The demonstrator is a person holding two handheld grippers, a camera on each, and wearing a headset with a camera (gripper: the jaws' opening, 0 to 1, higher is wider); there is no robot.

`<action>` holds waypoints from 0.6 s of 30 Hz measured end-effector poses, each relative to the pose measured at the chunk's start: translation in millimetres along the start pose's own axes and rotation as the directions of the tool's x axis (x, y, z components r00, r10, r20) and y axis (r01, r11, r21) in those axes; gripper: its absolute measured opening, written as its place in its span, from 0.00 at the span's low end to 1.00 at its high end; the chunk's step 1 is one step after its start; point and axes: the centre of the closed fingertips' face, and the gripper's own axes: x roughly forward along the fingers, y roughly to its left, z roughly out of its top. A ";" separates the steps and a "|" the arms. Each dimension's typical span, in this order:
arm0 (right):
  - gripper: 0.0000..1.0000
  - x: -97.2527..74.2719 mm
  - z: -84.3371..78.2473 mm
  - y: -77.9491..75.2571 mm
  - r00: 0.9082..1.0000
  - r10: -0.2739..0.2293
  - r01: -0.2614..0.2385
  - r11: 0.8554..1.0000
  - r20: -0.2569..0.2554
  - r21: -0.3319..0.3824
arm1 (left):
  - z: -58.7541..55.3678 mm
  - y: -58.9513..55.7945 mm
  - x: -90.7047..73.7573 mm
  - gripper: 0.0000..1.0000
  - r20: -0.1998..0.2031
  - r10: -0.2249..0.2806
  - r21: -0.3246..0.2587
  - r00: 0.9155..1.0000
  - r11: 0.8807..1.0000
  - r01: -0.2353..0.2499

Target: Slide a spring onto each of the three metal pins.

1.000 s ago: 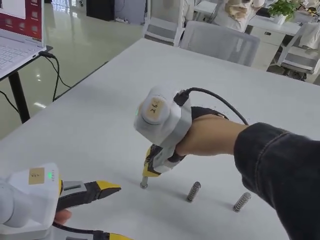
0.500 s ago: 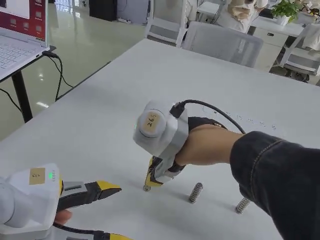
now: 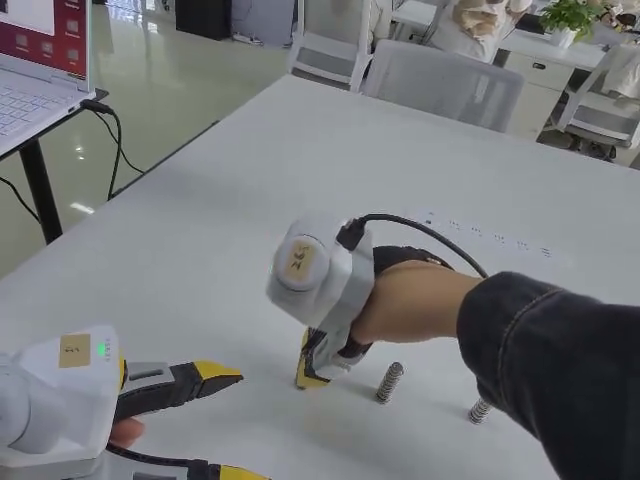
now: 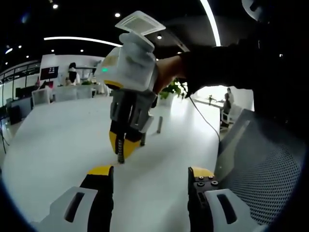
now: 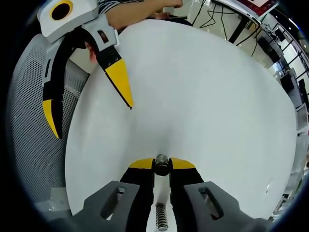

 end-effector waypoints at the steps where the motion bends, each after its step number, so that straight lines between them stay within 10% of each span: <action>1: 0.09 0.1 0.7 0.2 1.000 -0.001 0.001 1.000 0.003 0.000 | 0.2 -0.6 0.3 0.57 -0.001 -0.001 0.000 1.000 1.000 0.001; 18: 0.09 4.4 1.7 2.0 1.000 0.002 -0.002 1.000 0.009 0.002 | 2.5 -2.4 2.1 0.57 -0.002 0.000 0.001 1.000 1.000 0.000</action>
